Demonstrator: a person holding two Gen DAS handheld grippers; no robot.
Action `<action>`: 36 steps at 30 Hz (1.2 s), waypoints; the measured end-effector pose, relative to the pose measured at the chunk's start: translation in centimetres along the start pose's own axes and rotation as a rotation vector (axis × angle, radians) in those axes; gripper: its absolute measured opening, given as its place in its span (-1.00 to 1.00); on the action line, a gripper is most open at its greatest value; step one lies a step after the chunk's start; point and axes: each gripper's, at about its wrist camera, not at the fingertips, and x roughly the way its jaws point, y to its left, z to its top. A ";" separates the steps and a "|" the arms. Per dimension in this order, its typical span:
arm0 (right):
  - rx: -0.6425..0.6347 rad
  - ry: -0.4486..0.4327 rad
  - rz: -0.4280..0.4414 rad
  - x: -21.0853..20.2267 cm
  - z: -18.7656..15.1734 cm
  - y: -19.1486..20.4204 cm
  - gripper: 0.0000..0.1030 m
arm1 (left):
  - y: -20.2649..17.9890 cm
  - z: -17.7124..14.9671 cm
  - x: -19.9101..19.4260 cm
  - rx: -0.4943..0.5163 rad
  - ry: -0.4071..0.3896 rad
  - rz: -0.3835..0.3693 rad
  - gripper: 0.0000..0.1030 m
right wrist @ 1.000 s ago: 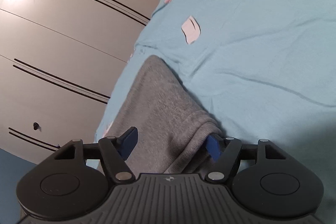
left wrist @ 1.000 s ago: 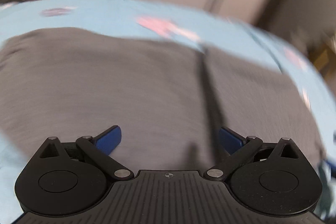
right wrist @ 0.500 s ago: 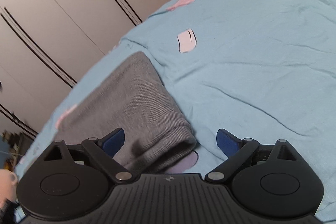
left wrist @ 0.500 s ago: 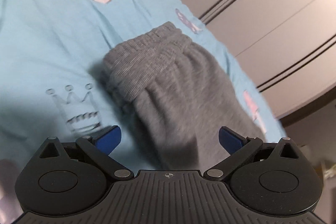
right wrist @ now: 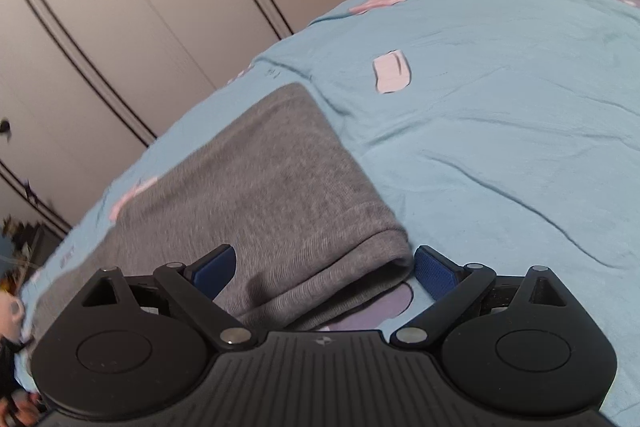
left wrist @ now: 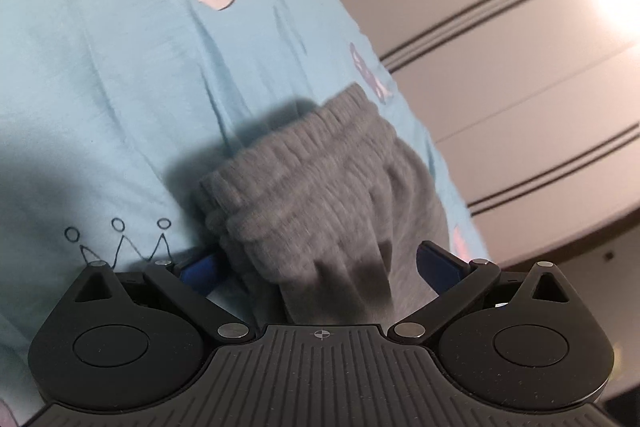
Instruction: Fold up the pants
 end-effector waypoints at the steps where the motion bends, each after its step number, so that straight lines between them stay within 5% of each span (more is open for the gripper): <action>1: -0.012 0.004 -0.004 0.1 -0.1 0.1 0.86 | 0.1 0.2 0.1 0.000 0.007 -0.001 0.99; 3: -0.029 0.010 -0.013 0.2 -0.2 0.4 0.86 | -0.2 0.5 0.4 0.015 0.021 0.012 0.95; 6: -0.040 0.006 -0.004 0.2 -0.3 0.6 0.88 | -0.6 0.6 0.3 0.069 0.011 0.066 0.42; 10: -0.046 0.003 -0.006 0.4 -0.3 0.6 0.88 | -0.2 0.4 -0.1 0.090 -0.014 0.047 0.12; 13: -0.041 0.001 -0.005 0.3 -0.2 0.6 0.88 | -0.7 -0.2 -0.5 0.156 -0.067 0.007 0.17; 16: -0.044 0.003 -0.008 0.4 -0.2 0.7 0.88 | 0.1 0.1 0.7 0.094 -0.046 -0.008 0.52; 20: -0.054 0.005 -0.012 0.5 -0.2 0.9 0.89 | 0.1 0.5 1.5 0.036 -0.085 -0.013 0.58; 22: -0.053 0.005 -0.013 0.5 -0.2 0.9 0.89 | -0.4 0.6 2.2 0.046 -0.082 0.045 0.25; 27: -0.046 -0.008 -0.014 0.3 -0.1 0.9 0.89 | -2.3 0.7 0.9 0.125 -0.098 0.057 -0.11; 36: 0.005 -0.034 0.017 -0.4 0.5 0.3 0.89 | -12.3 -0.2 -3.6 0.335 -0.201 -0.024 -0.18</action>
